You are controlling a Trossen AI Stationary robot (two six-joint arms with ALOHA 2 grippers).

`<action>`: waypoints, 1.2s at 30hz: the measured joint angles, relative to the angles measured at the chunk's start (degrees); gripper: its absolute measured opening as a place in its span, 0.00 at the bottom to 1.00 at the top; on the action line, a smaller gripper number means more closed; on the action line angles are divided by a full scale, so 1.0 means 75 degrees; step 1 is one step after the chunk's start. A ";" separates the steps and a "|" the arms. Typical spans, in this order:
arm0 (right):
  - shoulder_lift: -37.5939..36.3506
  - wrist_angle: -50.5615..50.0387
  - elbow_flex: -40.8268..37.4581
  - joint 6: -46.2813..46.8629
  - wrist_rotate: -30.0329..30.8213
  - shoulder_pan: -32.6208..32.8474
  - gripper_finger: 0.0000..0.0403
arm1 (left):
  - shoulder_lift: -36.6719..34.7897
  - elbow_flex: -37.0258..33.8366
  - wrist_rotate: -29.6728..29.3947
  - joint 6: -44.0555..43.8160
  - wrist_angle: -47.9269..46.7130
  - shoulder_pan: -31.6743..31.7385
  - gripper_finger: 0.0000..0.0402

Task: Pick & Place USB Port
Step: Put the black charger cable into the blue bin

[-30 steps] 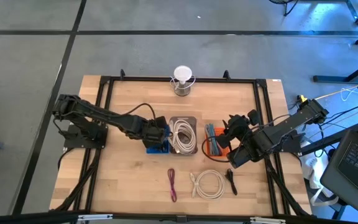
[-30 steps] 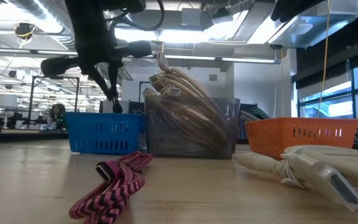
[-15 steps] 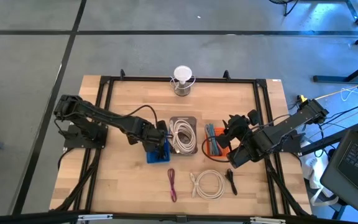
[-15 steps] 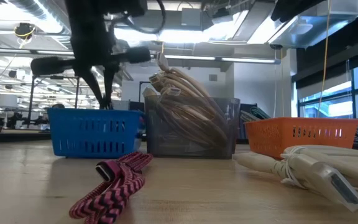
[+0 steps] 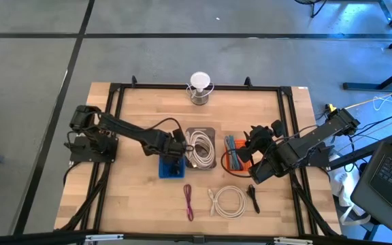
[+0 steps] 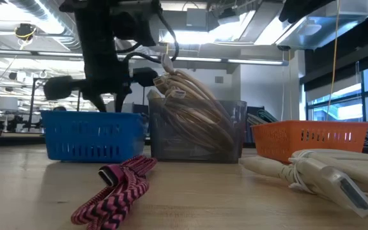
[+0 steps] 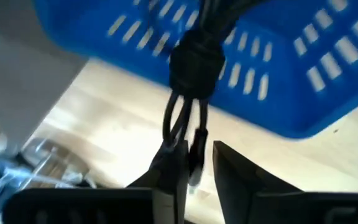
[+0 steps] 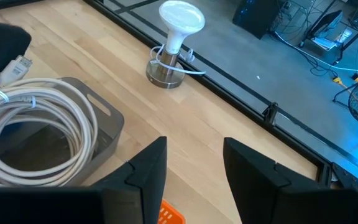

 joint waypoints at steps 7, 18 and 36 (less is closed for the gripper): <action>0.0000 0.0000 0.0000 0.0000 -0.0017 0.0000 0.40 | -0.0495 -0.0003 -0.0132 -0.0051 -0.0004 -0.0066 0.22; 0.0000 0.0000 0.0000 -0.0001 -0.0020 0.0000 0.40 | -0.1509 -0.0003 -0.0742 -0.0056 -0.0008 -0.0376 0.25; 0.0000 0.0001 0.0000 -0.0003 -0.0012 0.0001 0.40 | -0.1839 -0.0003 0.1301 -0.1601 0.0023 -0.0593 0.24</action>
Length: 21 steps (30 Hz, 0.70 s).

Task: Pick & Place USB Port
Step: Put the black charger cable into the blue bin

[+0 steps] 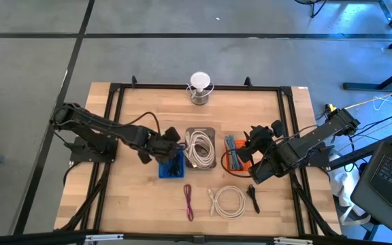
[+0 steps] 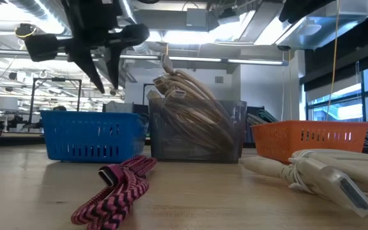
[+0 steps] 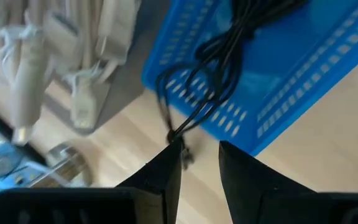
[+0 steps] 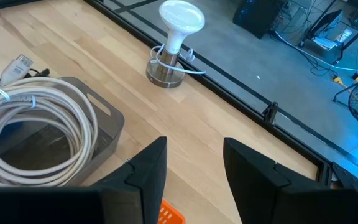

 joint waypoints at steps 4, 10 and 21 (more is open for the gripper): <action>0.0000 -0.0001 0.0000 0.0000 0.0056 0.0000 0.40 | 0.0002 0.0000 0.0508 -0.0050 0.0134 -0.0033 0.24; -0.0003 0.0002 0.0000 0.0000 0.0050 0.0001 0.40 | 0.0241 0.0000 0.0577 0.0294 0.0580 -0.0033 0.24; -0.0003 -0.0001 0.0000 -0.0023 0.0012 0.0001 0.40 | 0.0898 -0.0006 0.0435 0.0559 0.0565 -0.0024 0.24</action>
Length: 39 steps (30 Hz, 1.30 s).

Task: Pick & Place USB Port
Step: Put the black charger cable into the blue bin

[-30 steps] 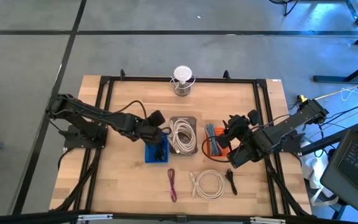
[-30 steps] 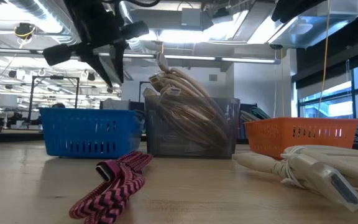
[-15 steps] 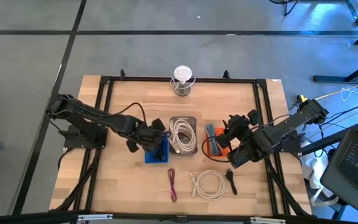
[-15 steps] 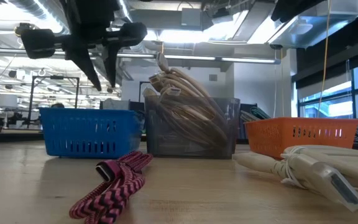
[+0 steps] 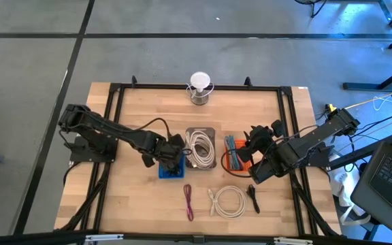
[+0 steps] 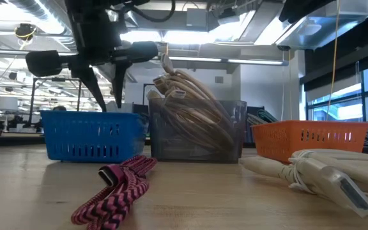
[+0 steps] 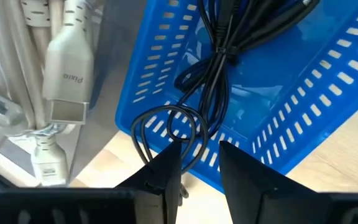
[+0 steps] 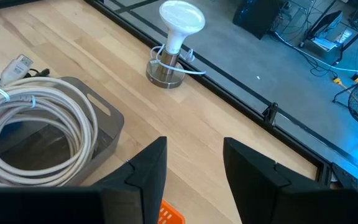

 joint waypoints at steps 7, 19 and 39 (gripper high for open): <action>0.0000 0.0001 0.0000 0.0000 -0.0004 0.0000 0.40 | 0.0242 0.0000 -0.0103 0.0069 0.0010 0.0148 0.24; 0.0000 0.0003 0.0000 -0.0003 -0.0020 0.0000 0.40 | 0.0276 0.0000 -0.0019 0.0148 0.0131 0.0409 0.24; 0.0000 0.0000 0.0000 -0.0003 -0.0015 -0.0003 0.40 | 0.0276 0.0000 0.0588 0.0195 0.0167 0.0409 0.03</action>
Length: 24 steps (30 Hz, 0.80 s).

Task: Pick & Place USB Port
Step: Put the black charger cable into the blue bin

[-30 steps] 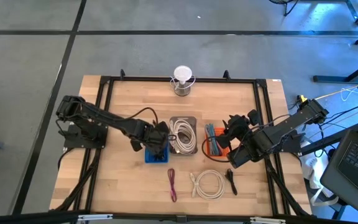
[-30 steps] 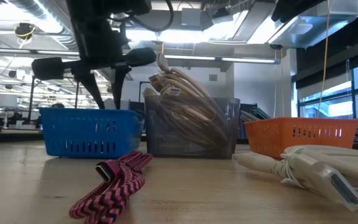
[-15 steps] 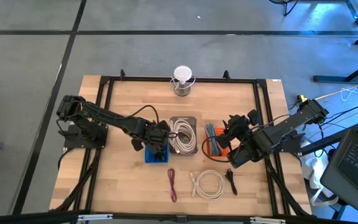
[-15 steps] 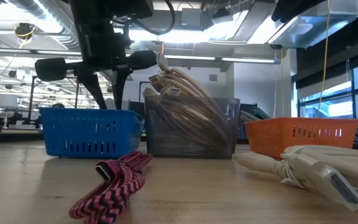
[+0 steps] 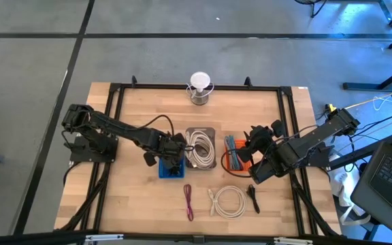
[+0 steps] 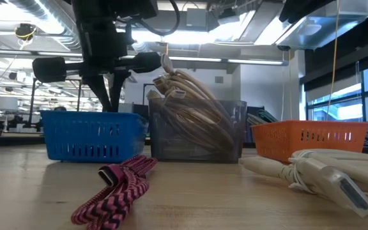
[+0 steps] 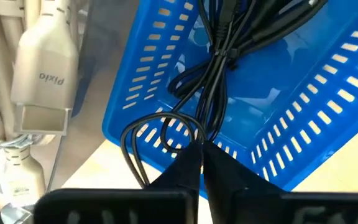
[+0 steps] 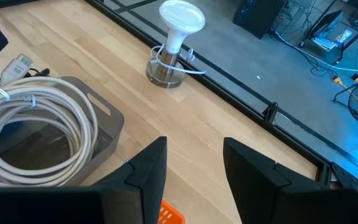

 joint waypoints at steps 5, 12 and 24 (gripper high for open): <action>0.0000 0.0000 0.0000 0.0000 0.0000 0.0003 0.40 | 0.0000 0.0000 -0.0022 -0.0003 0.0314 -0.0010 0.01; 0.0000 0.0000 0.0000 0.0000 0.0000 0.0001 0.40 | 0.0000 0.0003 -0.0052 -0.0296 0.0307 -0.0118 0.11; 0.0000 0.0000 0.0000 0.0000 0.0020 0.0003 0.40 | 0.0121 0.0009 -0.0242 -0.0525 0.0234 -0.0051 0.29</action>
